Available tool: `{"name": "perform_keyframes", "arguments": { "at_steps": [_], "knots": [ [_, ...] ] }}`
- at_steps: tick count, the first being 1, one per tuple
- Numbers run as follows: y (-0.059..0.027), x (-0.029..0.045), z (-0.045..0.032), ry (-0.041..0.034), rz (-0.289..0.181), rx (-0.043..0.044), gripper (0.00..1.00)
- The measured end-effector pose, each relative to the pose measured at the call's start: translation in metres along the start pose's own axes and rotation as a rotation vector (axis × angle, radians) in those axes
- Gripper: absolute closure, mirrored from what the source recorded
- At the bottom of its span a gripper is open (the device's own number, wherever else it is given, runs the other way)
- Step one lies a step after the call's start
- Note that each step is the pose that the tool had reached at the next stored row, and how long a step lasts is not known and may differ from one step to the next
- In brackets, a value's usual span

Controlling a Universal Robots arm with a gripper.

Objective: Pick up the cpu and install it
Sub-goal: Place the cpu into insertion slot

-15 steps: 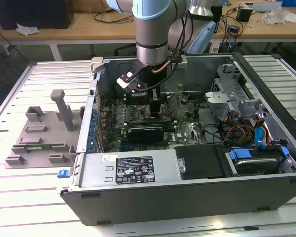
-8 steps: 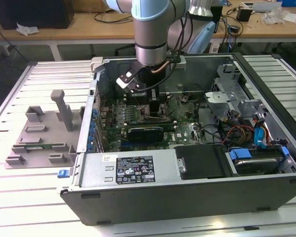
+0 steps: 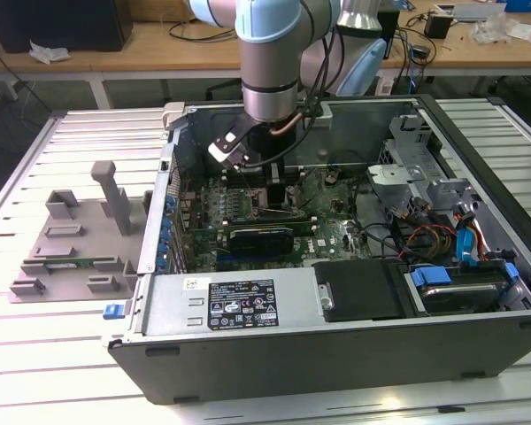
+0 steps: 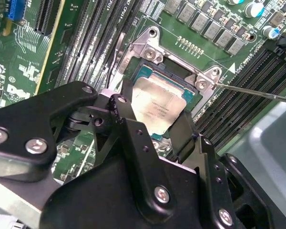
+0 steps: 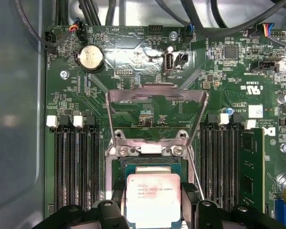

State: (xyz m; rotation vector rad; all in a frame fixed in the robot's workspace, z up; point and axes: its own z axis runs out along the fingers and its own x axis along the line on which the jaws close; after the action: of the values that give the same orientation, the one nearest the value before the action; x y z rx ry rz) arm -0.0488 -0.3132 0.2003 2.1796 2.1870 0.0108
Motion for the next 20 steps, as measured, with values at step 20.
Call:
{"name": "perform_keyframes", "arguments": {
  "at_steps": [20],
  "knots": [
    [0.0011,0.0006,0.0055,-0.0001,-0.002,-0.0008,0.45]
  ]
}}
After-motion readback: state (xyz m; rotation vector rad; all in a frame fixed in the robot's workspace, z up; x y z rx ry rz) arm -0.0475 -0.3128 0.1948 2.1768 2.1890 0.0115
